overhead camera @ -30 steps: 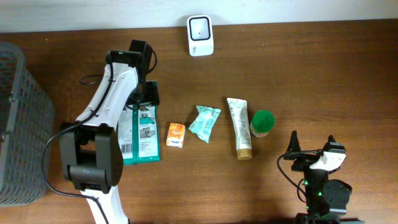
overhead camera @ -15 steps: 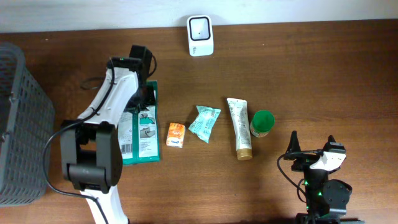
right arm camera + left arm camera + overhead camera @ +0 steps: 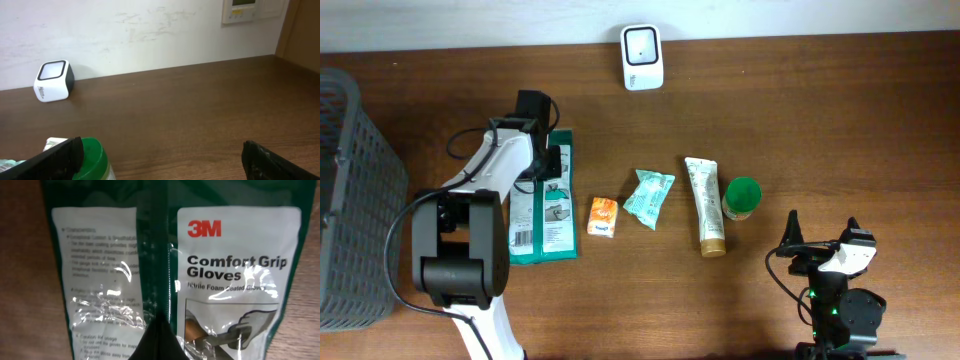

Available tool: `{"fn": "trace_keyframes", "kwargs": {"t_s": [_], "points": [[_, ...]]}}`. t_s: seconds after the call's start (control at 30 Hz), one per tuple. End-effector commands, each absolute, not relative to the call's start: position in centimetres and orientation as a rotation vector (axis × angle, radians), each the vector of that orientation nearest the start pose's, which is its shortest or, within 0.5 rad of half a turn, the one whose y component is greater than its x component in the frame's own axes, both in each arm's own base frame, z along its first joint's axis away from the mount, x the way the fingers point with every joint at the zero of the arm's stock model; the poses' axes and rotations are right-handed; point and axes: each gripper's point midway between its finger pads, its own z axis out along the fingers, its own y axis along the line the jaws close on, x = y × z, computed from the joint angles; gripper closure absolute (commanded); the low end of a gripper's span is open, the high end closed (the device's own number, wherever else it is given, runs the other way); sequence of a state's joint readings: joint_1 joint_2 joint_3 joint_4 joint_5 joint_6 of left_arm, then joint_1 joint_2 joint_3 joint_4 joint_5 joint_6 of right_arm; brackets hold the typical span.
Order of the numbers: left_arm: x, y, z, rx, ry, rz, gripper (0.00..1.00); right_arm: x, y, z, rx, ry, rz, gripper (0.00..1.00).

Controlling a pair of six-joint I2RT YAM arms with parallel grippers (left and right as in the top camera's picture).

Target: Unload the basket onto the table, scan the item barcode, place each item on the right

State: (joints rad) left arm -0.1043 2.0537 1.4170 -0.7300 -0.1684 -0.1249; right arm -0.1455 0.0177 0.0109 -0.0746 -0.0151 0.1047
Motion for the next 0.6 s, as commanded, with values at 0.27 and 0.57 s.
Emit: {"fn": "trace_keyframes", "kwargs": {"t_s": [0.27,0.57], "points": [[43.0,-4.0,-1.4,0.289,2.85,0.035,1.0,24.4,-3.7,15.3,0.209,1.646,-0.033,0.02],[43.2,-4.3,-1.3,0.32,2.836,0.006,1.0,24.4,-3.7,15.3,0.209,1.646,-0.033,0.02]]}}
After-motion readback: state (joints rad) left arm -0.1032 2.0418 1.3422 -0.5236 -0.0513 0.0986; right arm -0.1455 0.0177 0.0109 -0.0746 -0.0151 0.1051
